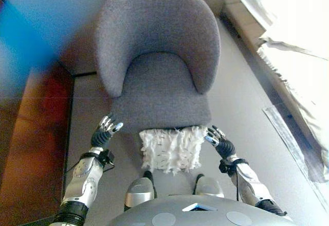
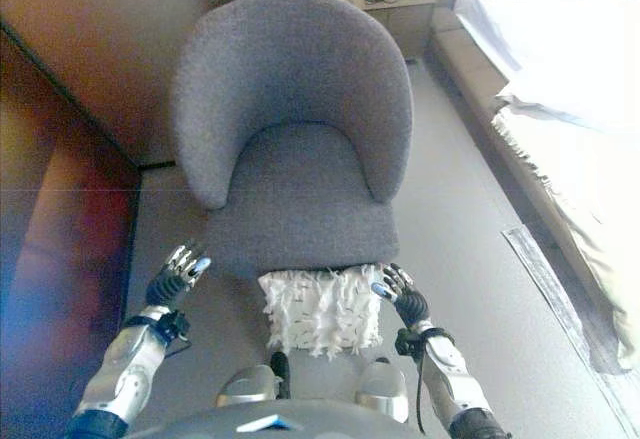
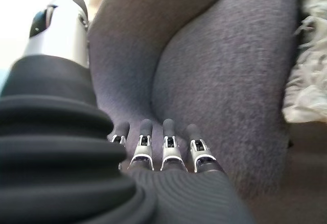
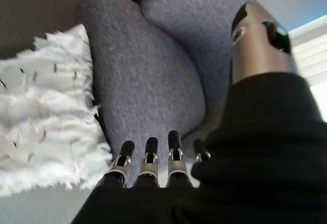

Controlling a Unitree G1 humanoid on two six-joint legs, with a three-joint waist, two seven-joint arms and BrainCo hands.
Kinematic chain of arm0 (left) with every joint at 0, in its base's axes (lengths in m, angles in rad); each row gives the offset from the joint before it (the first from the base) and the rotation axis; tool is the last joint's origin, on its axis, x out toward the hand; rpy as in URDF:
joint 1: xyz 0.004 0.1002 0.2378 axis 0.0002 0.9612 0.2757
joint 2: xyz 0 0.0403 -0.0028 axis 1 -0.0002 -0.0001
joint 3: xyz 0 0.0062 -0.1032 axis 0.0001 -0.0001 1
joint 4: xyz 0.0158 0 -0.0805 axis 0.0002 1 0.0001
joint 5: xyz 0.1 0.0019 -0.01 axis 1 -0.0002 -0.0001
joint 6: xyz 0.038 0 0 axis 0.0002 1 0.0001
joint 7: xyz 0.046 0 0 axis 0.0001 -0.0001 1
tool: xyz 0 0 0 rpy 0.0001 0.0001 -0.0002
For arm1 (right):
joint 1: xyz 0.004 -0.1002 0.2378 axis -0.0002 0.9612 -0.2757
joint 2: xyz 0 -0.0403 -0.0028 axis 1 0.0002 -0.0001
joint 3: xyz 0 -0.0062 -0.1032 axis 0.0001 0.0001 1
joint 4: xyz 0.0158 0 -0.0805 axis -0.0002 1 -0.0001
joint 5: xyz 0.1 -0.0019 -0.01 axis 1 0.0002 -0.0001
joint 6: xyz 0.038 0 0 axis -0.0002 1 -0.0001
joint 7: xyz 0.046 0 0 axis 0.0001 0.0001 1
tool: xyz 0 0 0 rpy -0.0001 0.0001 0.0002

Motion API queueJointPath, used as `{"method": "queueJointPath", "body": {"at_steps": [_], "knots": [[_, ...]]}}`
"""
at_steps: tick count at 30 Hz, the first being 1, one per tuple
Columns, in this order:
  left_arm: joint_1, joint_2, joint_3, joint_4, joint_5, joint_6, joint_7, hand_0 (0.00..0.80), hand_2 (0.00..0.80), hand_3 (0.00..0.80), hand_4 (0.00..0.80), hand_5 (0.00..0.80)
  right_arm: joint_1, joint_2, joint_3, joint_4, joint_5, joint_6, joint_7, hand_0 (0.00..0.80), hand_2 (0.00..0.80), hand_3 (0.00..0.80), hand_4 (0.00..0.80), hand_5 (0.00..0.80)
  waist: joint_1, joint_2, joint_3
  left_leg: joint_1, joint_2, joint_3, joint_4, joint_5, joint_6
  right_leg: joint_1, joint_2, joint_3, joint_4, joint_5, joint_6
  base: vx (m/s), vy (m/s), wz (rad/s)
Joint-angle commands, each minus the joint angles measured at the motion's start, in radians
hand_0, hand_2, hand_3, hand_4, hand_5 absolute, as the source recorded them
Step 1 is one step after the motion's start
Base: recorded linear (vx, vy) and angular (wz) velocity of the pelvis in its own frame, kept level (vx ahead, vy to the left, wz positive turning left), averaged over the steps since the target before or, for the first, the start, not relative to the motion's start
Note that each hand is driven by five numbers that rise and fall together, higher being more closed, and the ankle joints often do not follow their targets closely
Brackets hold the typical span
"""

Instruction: Pick up the cushion and take it to the sofa

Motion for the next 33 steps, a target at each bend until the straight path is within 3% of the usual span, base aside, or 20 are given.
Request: {"method": "queueJointPath", "body": {"at_steps": [1,6,8,14,22,33], "knots": [[-0.142,0.03,-0.024,0.021,0.063,-0.073,0.092,0.0,0.0,0.0,0.0,0.0,-0.158,-0.027,0.037,0.002,-0.06,-0.051,-0.076,0.0,0.0,0.0,0.0,0.0,0.024,-0.019,0.11,-0.217,0.036,-0.086,0.213,-0.078,0.016,-0.092,-0.053,-0.012,0.018,0.065,0.017,-0.294,-0.158,-0.07],[-0.32,-0.008,-0.118,0.214,0.108,-0.154,0.223,0.0,0.0,0.0,0.0,0.0,-0.361,-0.085,0.085,0.085,-0.06,-0.034,-0.161,0.0,0.0,0.0,0.0,0.0,0.027,-0.012,0.186,-0.409,0.056,-0.101,0.36,-0.101,-0.002,-0.279,-0.06,-0.009,0.186,0.002,-0.007,-0.183,-0.037,-0.02],[-0.364,-0.021,-0.131,0.276,0.125,-0.168,0.247,0.0,0.0,0.0,0.0,0.0,-0.415,-0.102,0.088,0.108,-0.048,-0.018,-0.173,0.0,0.0,0.0,0.0,0.0,0.023,-0.007,0.207,-0.446,0.069,-0.1,0.425,-0.145,-0.01,-0.338,-0.063,-0.002,0.294,-0.051,-0.01,-0.021,0.019,0.14],[-0.488,-0.06,-0.147,0.397,0.112,-0.176,0.229,0.0,0.0,0.0,0.0,0.0,-0.537,-0.123,0.059,0.201,0.001,0.006,-0.2,0.0,0.0,0.0,0.0,0.0,0.004,0.023,0.244,-0.611,0.085,-0.111,0.585,-0.208,-0.008,-0.537,-0.08,0.027,0.513,-0.115,-0.029,-0.08,0.033,0.17],[-0.643,-0.057,-0.165,0.481,0.083,-0.122,0.266,0.0,0.0,0.0,0.0,0.0,-0.723,-0.194,0.055,0.319,-0.019,0.054,-0.139,0.0,0.0,0.0,0.0,0.0,-0.004,0.068,0.286,-0.842,0.072,-0.15,0.791,-0.265,0.006,-0.8,-0.094,0.089,0.736,-0.149,-0.041,-0.061,0.054,0.09],[-0.765,0.005,-0.186,0.51,0.071,-0.1,0.176,0.0,0.0,0.0,0.0,0.0,-0.884,-0.233,0.072,0.41,0.021,0.112,-0.11,0.0,0.0,0.0,0.0,0.0,-0.012,0.088,0.311,-1.094,0.063,-0.161,1.009,-0.312,0.026,-1.065,-0.088,0.139,0.935,-0.18,-0.06,-0.013,0.024,0.03]]}}
